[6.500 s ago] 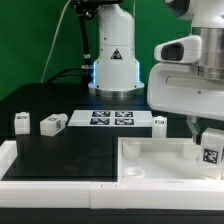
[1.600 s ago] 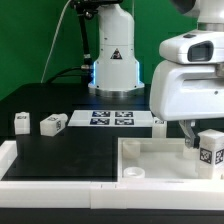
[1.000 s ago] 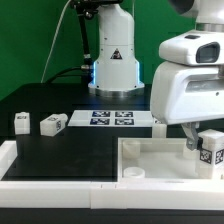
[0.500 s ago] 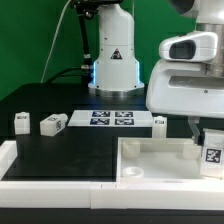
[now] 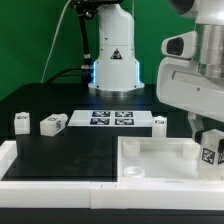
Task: Assemble one leg
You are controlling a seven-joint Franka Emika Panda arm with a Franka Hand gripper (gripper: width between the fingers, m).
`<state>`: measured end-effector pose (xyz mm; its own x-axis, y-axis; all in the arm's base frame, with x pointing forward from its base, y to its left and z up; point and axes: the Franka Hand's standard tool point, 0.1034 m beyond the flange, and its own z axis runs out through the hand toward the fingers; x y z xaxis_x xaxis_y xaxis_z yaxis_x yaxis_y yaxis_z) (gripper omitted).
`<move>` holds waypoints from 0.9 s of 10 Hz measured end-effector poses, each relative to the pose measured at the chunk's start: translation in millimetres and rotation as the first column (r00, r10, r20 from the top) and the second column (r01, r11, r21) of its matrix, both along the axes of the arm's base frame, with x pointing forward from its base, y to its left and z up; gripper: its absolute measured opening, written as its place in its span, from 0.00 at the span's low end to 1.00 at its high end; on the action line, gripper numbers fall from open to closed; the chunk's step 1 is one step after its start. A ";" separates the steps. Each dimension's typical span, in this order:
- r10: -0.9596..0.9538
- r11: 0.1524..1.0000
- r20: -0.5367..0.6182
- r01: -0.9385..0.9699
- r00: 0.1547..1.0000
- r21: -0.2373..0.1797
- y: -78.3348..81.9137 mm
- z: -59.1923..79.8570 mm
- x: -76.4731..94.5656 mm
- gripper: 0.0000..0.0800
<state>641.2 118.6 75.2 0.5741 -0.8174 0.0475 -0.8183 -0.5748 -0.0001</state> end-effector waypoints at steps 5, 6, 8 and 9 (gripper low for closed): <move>-0.036 0.999 0.007 0.036 0.999 0.010 4.9 0.9 0.3 0.65; 0.018 1.000 0.016 -0.018 1.000 0.013 9.2 2.7 0.4 0.78; 0.336 0.942 0.024 -0.336 0.942 -0.004 7.2 4.8 3.0 0.80; 0.482 0.876 0.023 -0.482 0.876 -0.015 7.6 4.7 3.9 0.81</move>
Offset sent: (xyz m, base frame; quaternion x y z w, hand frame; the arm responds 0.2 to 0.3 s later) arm 0.0000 0.0000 0.0000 0.0000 0.0000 -0.0899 0.9960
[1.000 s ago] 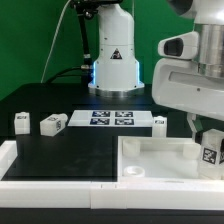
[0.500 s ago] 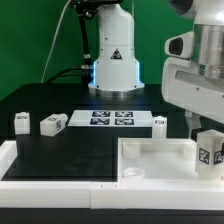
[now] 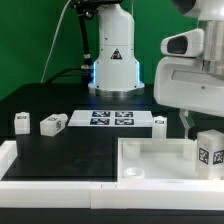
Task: Assemble one leg
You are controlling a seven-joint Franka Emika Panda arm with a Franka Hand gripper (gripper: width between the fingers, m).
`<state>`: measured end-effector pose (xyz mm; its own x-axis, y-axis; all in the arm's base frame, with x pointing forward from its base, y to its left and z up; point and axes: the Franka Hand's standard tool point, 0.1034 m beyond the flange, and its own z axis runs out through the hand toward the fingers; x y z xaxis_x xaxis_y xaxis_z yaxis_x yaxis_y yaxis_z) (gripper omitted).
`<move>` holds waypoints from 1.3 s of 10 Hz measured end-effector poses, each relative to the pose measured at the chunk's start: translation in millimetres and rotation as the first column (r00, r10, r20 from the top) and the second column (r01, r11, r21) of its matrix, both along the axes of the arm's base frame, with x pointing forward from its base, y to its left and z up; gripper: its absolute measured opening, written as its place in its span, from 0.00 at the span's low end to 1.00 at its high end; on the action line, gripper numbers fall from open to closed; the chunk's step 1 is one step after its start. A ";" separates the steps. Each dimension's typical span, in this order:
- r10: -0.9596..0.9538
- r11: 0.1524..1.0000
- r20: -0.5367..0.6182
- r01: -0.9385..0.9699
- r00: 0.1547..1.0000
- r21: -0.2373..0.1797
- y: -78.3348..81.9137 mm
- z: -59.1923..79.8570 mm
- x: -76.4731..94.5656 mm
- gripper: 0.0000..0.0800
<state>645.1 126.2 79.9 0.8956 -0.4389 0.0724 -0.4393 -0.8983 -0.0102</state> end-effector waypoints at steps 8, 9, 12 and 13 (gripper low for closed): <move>0.640 0.765 -0.041 -0.642 0.767 -0.053 -2.4 0.0 0.0 0.81; 0.637 0.768 -0.042 -0.639 0.769 -0.053 -2.4 -0.4 -0.2 0.80; 0.612 0.788 -0.040 -0.614 0.790 -0.052 -2.7 -0.7 -0.3 0.36; 0.610 0.790 -0.039 -0.611 0.791 -0.052 -2.9 -0.7 -0.1 0.36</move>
Offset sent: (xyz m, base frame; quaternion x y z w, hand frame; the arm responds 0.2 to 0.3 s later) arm -0.0097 0.0098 -0.0022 0.0297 -0.0139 -0.2211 0.9747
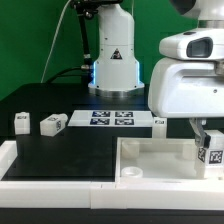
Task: Assemble one leg
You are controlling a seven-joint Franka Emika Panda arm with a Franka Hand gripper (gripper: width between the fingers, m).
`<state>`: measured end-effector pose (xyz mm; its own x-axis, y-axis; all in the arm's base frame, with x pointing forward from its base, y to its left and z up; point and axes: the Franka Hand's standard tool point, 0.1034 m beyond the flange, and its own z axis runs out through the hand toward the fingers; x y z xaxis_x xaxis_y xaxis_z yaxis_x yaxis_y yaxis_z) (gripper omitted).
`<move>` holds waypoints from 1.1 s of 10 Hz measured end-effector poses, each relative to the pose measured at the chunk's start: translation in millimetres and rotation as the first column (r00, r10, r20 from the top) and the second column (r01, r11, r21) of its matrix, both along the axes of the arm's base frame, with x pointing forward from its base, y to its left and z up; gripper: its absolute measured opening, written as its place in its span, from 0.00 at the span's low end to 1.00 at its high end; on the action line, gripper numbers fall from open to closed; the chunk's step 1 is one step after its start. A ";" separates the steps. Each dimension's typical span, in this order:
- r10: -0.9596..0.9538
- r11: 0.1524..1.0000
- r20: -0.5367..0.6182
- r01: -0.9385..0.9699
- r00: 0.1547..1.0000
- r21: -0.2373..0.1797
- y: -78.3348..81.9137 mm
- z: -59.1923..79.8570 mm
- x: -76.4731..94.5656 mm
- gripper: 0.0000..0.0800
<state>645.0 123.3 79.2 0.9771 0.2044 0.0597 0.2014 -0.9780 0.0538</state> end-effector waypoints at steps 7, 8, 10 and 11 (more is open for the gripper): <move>-0.756 0.655 0.014 0.755 0.655 0.043 -16.9 -0.8 1.8 0.38; -0.813 0.582 0.015 0.812 0.582 0.035 -20.9 -0.5 0.1 0.38; -0.913 0.408 0.032 0.912 0.407 0.027 -25.6 1.2 -2.0 0.40; -0.937 0.348 0.039 0.937 0.347 0.031 -27.6 1.6 -2.2 0.40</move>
Offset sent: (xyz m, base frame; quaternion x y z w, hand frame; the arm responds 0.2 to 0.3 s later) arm 0.0086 -0.0044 -0.0170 0.0152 0.0083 0.3967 0.9178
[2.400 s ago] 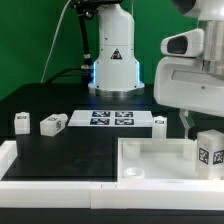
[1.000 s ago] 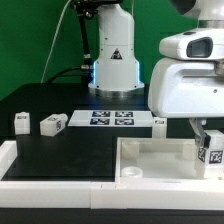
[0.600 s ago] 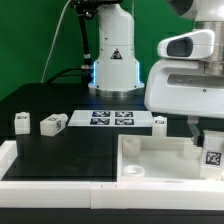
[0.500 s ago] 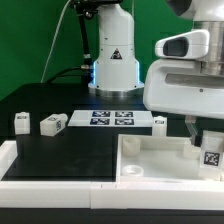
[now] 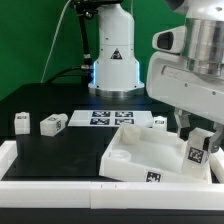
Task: Assemble one leg
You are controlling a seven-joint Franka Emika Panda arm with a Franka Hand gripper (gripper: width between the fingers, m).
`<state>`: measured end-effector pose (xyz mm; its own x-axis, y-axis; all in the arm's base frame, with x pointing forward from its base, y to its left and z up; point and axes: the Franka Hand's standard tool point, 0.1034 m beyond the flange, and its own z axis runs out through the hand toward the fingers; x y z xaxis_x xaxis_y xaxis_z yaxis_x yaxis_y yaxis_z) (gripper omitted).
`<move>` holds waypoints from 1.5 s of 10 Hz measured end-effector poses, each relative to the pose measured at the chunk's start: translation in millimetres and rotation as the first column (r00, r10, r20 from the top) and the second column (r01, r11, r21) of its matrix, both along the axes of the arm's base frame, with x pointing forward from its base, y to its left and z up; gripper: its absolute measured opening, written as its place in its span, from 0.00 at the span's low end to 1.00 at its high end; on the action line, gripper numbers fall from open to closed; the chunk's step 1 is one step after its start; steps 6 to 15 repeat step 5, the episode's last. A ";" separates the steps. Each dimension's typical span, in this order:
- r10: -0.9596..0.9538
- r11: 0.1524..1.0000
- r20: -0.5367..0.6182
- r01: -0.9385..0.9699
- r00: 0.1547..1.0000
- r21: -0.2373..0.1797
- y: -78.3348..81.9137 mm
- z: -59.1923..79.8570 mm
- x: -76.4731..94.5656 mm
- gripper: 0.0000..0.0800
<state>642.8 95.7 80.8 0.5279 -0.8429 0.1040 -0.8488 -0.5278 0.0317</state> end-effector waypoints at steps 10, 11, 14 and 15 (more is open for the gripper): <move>-0.030 1.000 0.005 0.030 1.000 -0.001 -1.0 -0.3 0.3 0.78; -0.030 1.000 0.005 0.030 1.000 -0.001 -1.0 -0.3 0.3 0.78; -0.030 1.000 0.005 0.030 1.000 -0.001 -1.0 -0.3 0.3 0.78; -0.030 1.000 0.005 0.030 1.000 -0.001 -1.0 -0.3 0.3 0.78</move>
Offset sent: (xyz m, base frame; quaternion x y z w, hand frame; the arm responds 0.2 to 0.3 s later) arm 0.0000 0.0000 0.0000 0.0000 0.0000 0.0000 1.0000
